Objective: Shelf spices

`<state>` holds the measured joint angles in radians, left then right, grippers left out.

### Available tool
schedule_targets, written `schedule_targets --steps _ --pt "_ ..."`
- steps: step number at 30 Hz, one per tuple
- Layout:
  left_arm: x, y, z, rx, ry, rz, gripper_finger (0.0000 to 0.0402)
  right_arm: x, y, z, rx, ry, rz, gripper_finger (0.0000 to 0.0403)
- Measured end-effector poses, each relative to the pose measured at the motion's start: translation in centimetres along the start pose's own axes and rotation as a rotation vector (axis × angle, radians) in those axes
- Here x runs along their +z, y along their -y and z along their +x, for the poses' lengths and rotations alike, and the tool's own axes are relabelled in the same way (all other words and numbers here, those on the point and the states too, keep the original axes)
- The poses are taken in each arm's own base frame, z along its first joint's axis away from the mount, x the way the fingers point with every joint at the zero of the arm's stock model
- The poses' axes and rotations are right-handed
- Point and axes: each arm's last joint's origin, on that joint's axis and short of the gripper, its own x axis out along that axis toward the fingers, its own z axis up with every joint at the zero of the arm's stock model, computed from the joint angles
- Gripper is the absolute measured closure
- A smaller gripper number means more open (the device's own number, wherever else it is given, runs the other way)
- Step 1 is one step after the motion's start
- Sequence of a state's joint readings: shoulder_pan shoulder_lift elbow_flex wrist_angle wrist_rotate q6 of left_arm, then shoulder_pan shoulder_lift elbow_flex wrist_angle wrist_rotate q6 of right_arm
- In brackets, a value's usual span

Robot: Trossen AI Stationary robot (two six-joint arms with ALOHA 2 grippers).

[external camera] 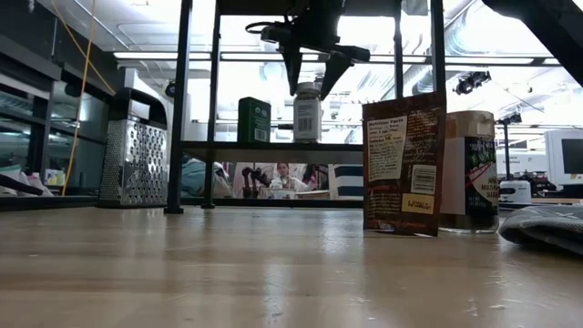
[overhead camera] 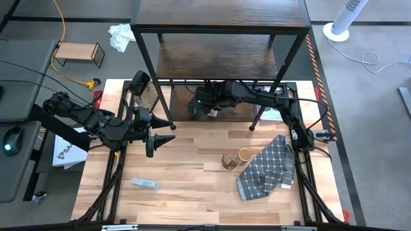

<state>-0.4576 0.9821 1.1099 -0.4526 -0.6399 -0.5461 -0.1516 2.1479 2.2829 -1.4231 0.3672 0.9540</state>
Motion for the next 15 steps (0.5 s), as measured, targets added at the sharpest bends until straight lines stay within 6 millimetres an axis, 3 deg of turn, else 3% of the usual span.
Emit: schedule_targets --steps 9,15 --pt "-0.2 -0.1 0.0 0.012 -0.019 0.018 0.0108 -0.4 -0.2 -1.2 -0.058 0.135 -0.111 0.0137" --pt "-0.3 -0.2 0.0 0.014 -0.023 0.02 0.0108 -0.9 -0.4 -4.0 0.019 0.216 -0.144 0.0137"
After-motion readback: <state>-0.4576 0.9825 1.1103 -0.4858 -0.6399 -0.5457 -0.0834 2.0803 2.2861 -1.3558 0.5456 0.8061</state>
